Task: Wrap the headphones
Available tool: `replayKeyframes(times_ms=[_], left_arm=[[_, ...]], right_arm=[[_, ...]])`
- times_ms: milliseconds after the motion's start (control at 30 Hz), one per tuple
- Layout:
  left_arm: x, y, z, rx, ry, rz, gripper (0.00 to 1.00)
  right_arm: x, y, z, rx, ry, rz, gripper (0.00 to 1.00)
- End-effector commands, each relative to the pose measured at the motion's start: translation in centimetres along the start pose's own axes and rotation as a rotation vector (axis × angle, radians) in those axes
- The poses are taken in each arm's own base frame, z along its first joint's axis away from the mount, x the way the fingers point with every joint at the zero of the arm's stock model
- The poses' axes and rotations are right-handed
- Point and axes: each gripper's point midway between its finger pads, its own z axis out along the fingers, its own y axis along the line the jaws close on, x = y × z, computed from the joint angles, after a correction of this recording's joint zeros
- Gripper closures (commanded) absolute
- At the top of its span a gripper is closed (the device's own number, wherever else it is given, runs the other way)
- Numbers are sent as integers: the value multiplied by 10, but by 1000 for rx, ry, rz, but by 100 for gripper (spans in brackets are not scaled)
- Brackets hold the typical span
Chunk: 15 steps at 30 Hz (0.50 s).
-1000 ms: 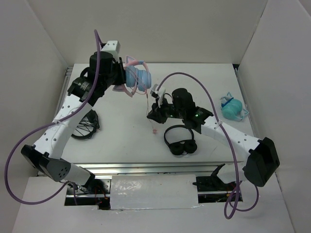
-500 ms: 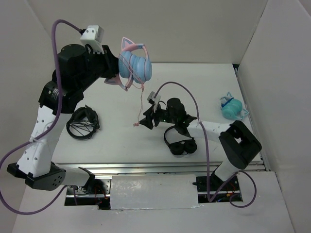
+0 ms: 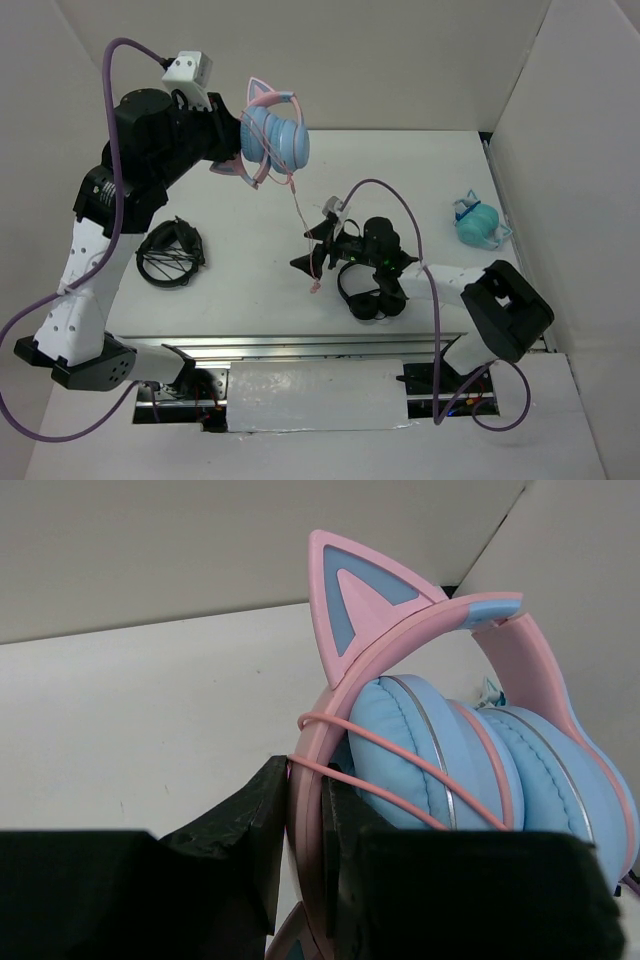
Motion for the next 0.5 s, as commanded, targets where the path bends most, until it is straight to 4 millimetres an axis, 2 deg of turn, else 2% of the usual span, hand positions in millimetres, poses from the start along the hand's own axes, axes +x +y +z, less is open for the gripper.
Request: replayKeyframes(times_ms=[0,33,233,333,467], left_arm=[[-38,-10,-13,43,-129,-4,100],[-38,-11,-14,48,-131,-2,100],[-37,-14,-15,69,-133,4,100],[-37,-14,-14,67,-131,9,100],[-41,-9,-14,45,-140,15,100]], right_arm=[[-32,-14,-16,129,-127,-15,0],[-35,-15,-17,131,-134,-18,0],[-48,-49,-37,287,-189,48,0],[-46,-37,-41,173,-178,19,0],[-31,-3,-38,-3,-120,-46,0]])
